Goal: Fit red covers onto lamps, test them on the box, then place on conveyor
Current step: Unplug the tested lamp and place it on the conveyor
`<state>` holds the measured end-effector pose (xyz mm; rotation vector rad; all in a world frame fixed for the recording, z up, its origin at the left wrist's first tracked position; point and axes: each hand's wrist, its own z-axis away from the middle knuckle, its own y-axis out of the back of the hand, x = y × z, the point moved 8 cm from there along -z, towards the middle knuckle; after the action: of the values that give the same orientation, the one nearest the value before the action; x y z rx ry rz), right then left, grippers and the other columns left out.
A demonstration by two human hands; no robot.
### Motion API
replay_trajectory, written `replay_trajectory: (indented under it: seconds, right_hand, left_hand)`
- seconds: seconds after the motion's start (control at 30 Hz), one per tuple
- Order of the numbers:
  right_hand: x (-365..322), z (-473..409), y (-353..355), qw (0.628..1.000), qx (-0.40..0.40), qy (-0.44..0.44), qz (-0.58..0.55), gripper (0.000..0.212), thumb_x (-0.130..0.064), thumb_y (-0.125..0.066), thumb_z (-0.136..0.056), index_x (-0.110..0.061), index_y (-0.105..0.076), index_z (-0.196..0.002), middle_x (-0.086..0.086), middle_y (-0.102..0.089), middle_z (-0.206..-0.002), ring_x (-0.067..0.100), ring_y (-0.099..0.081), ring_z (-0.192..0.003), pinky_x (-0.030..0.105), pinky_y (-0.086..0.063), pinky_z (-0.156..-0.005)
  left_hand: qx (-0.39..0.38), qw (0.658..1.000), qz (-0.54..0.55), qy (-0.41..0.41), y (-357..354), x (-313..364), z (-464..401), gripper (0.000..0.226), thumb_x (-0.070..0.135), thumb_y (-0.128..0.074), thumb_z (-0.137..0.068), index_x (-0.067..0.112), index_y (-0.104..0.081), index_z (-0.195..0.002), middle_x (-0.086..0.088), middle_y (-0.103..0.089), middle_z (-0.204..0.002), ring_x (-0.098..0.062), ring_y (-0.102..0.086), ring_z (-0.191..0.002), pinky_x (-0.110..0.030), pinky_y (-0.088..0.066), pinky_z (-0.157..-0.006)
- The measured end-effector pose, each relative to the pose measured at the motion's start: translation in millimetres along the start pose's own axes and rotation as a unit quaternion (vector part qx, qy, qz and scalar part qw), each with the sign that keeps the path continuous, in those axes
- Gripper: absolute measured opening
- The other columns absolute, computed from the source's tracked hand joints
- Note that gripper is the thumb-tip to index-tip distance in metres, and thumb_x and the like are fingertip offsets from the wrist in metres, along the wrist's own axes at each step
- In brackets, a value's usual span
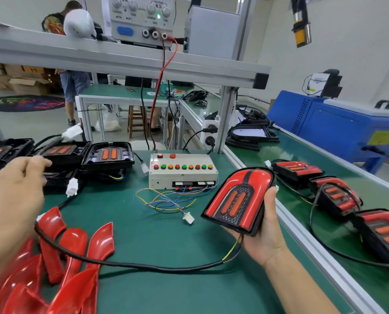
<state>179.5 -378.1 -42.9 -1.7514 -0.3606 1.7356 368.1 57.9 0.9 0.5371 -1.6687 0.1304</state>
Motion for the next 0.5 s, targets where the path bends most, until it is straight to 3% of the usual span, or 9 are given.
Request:
replay_trajectory:
  seconds: [0.03,0.1,0.17,0.23,0.3,0.37,0.43,0.5]
  right_hand:
    - [-2.3,0.0,1.5,1.000,0.004,0.005,-0.006,0.085,-0.082,-0.065,-0.052,-0.021,-0.073,-0.110,0.011,-0.067,-0.123,0.027,-0.065,-0.112,0.050,-0.044,-0.101]
    - [-8.0,-0.9,2.8,1.000,0.008,0.015,-0.017,0.080,-0.081,-0.065,-0.053,-0.021,-0.076,-0.105,0.011,-0.068,-0.122,0.027,-0.066,-0.111,0.051,-0.045,-0.100]
    - [-14.7,-2.7,3.3,0.999,0.014,0.029,-0.024,0.091,-0.081,-0.073,-0.043,-0.020,-0.074,-0.110,0.010,-0.069,-0.120,0.027,-0.066,-0.110,0.050,-0.046,-0.100]
    - [-20.6,-5.3,6.7,0.998,0.033,0.041,-0.029,0.094,-0.082,-0.065,-0.051,-0.019,-0.066,-0.121,0.008,-0.069,-0.120,0.025,-0.066,-0.111,0.050,-0.044,-0.103]
    - [-25.5,-8.0,11.2,0.997,0.045,0.048,-0.033,0.093,-0.081,-0.057,-0.056,-0.018,-0.062,-0.125,0.007,-0.069,-0.121,0.025,-0.065,-0.113,0.051,-0.042,-0.106]
    - [-30.6,-10.4,15.0,0.996,0.051,0.054,-0.039,0.096,-0.081,-0.057,-0.055,-0.018,-0.060,-0.128,0.007,-0.069,-0.121,0.025,-0.065,-0.113,0.051,-0.043,-0.105]
    - [-36.7,-12.5,18.3,0.995,0.061,0.060,-0.050,0.099,-0.082,-0.058,-0.053,-0.018,-0.059,-0.129,0.008,-0.068,-0.122,0.027,-0.065,-0.112,0.049,-0.049,-0.097]
    - [-44.6,-16.1,22.1,0.993,0.074,0.067,-0.064,0.100,-0.083,-0.059,-0.051,-0.018,-0.059,-0.128,0.009,-0.069,-0.121,0.028,-0.066,-0.110,0.049,-0.052,-0.093]
  left_hand:
    - [-0.014,0.999,-0.004,-0.047,-6.0,16.9,11.6,0.031,0.041,-0.041,-0.088,0.025,-0.066,-0.078,0.010,-0.036,-0.038,-0.006,-0.030,-0.044,-0.029,-0.024,-0.050]
    - [-0.042,0.981,0.018,-0.190,-17.2,62.3,51.4,0.022,0.047,-0.040,-0.092,0.041,-0.061,-0.088,0.012,-0.048,-0.060,-0.007,-0.040,-0.057,-0.024,-0.034,-0.053]
    - [-0.076,0.950,0.009,-0.302,-34.1,95.4,85.6,0.022,0.041,-0.040,-0.094,0.036,-0.059,-0.105,0.007,-0.053,-0.074,-0.014,-0.046,-0.066,-0.030,-0.039,-0.059]
    - [-0.072,0.923,-0.057,-0.373,-52.5,123.1,104.6,0.024,0.025,-0.047,-0.093,0.023,-0.062,-0.111,-0.001,-0.058,-0.083,-0.020,-0.048,-0.080,-0.030,-0.037,-0.072]
    - [-0.069,0.902,-0.100,-0.415,-69.8,144.1,117.2,0.024,0.009,-0.053,-0.088,0.013,-0.068,-0.106,0.000,-0.061,-0.090,-0.025,-0.049,-0.093,-0.037,-0.035,-0.083]
    - [-0.076,0.879,-0.139,-0.449,-89.0,157.3,131.4,0.025,0.001,-0.055,-0.083,0.013,-0.072,-0.097,0.003,-0.064,-0.097,-0.026,-0.047,-0.100,-0.039,-0.028,-0.086]
    - [-0.098,0.879,-0.146,-0.443,-106.9,161.8,138.5,0.031,-0.010,-0.058,-0.082,0.016,-0.074,-0.088,0.005,-0.065,-0.103,-0.025,-0.044,-0.104,-0.033,-0.020,-0.081]
    - [-0.126,0.889,-0.121,-0.424,-122.5,163.7,143.7,0.038,-0.017,-0.059,-0.079,0.019,-0.073,-0.077,0.005,-0.064,-0.103,-0.025,-0.043,-0.106,-0.038,-0.021,-0.087]
